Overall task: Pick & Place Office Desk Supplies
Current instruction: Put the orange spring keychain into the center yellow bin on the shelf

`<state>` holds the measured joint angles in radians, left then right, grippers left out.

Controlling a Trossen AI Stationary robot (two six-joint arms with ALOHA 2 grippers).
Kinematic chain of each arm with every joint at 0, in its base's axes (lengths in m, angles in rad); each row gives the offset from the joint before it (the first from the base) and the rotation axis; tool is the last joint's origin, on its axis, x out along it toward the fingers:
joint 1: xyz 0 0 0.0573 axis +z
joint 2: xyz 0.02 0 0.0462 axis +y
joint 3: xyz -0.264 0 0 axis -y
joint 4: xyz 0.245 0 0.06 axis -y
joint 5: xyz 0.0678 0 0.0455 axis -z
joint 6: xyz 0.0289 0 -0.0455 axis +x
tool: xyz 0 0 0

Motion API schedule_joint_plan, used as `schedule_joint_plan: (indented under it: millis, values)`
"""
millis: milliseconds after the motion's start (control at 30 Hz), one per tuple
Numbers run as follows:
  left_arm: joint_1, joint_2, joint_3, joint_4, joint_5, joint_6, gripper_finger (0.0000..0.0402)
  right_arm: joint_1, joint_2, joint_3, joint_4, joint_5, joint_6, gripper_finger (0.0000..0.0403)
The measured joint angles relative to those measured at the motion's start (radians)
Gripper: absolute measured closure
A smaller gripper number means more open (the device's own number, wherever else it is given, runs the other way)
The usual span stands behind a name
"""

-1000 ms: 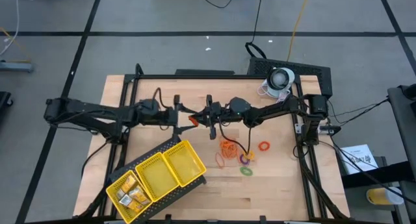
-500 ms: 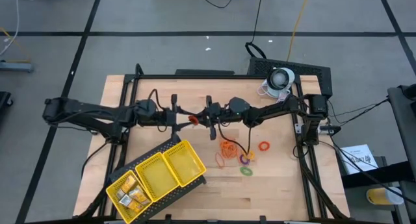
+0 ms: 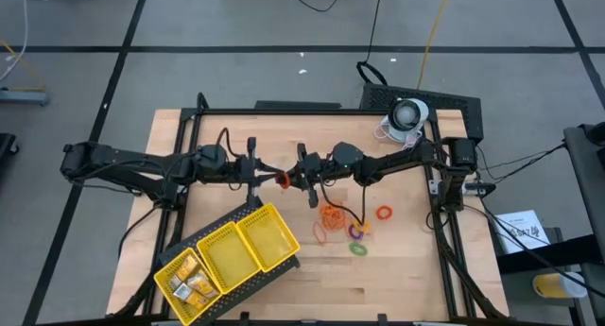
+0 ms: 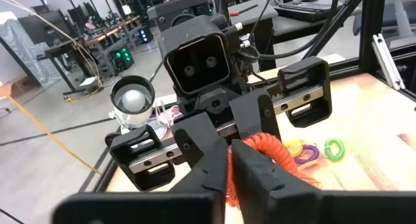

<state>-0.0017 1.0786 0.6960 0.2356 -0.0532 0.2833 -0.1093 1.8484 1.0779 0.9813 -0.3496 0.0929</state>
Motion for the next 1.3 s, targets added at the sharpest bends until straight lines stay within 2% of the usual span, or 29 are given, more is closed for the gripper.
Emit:
schedule_joint_plan:
  millis: [300, 500, 567, 933, 1200, 1300]
  values:
    - [0.000, 0.000, 0.000, -0.002, -0.003, -0.031, 0.0273, 0.000, 0.000, 0.000, 0.001, 0.000, 0.000, 0.0394]
    - [-0.001, -0.001, 0.000, -0.013, -0.104, -0.032, 0.0217, 0.005, -0.004, -0.002, 0.014, -0.014, -0.002, 0.0394]
    - [0.000, -0.001, 0.000, -0.016, -0.108, -0.034, 0.0206, 0.008, -0.007, -0.002, 0.016, -0.021, -0.005, 0.0394]
    - [0.000, 0.000, 0.000, 0.007, -0.078, -0.142, 0.0192, 0.008, -0.008, -0.002, 0.038, -0.023, -0.024, 0.0394]
    - [-0.001, 0.000, -0.001, 0.063, 0.029, -0.148, 0.0192, 0.004, -0.010, -0.002, 0.041, -0.017, -0.034, 0.0394]
    - [0.000, 0.000, -0.001, 0.060, 0.030, -0.148, 0.0192, -0.001, -0.010, -0.002, 0.061, -0.017, -0.043, 0.0394]
